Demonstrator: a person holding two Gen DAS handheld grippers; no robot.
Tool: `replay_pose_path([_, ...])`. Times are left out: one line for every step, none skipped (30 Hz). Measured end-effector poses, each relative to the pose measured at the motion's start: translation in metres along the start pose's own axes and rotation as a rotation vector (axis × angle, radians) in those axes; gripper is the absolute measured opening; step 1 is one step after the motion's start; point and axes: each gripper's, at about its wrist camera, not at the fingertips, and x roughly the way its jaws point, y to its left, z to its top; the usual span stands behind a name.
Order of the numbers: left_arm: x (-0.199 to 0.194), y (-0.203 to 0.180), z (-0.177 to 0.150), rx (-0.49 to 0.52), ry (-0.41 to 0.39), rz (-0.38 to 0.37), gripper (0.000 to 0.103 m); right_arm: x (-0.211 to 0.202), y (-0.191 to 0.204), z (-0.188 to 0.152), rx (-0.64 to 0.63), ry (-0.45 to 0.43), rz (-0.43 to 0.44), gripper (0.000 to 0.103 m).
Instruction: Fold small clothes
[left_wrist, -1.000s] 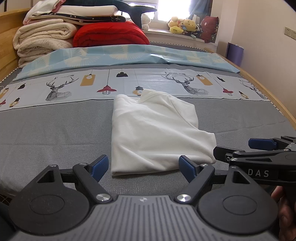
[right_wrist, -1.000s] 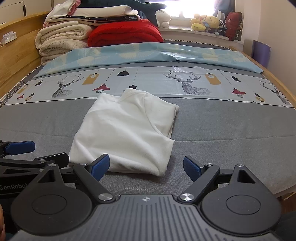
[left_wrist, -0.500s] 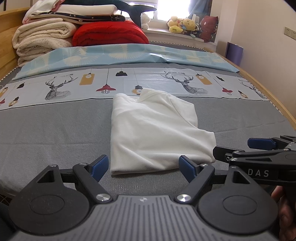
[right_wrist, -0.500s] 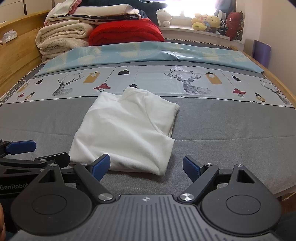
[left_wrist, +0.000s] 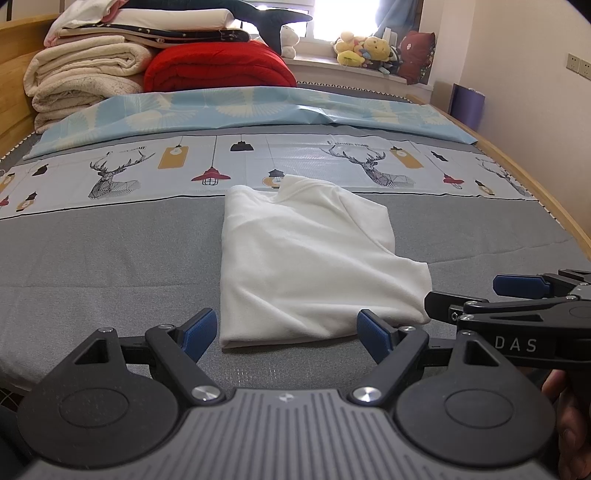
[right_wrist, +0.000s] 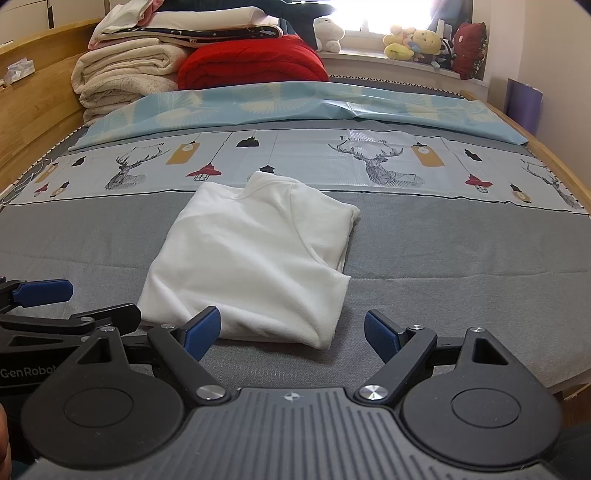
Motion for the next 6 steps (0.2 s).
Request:
replay_pose_path([0.0005,0.0,-0.0005,0.002,-0.001,-0.001,0.087,0.0002,-0.0007,-0.001,-0.002,0.0,0.002,0.086])
replay_pose_path([0.0008,0.0006,-0.001,0.003,-0.002,-0.001,0.087,0.0005,-0.0011,-0.0018,-0.003,0.0,0.003,0.086])
replay_pose_path([0.0011,0.0002,-0.0013,0.003,-0.002,-0.002,0.087,0.0006,-0.0011,-0.0019,-0.003,0.0,0.003,0.086])
replay_pose_path([0.0011,0.001,-0.0016,0.004,-0.003,-0.003,0.087,0.0005,-0.0013,-0.0018,-0.003,0.0,0.004,0.086])
replay_pose_path([0.0014,0.001,-0.002,0.005,-0.004,-0.002,0.087,0.0004,-0.0011,-0.0025,-0.003,0.001,0.004,0.086])
replay_pose_path([0.0017,0.001,-0.0022,0.005,-0.003,-0.003,0.087,0.0005,-0.0014,-0.002,-0.004,0.001,0.004,0.086])
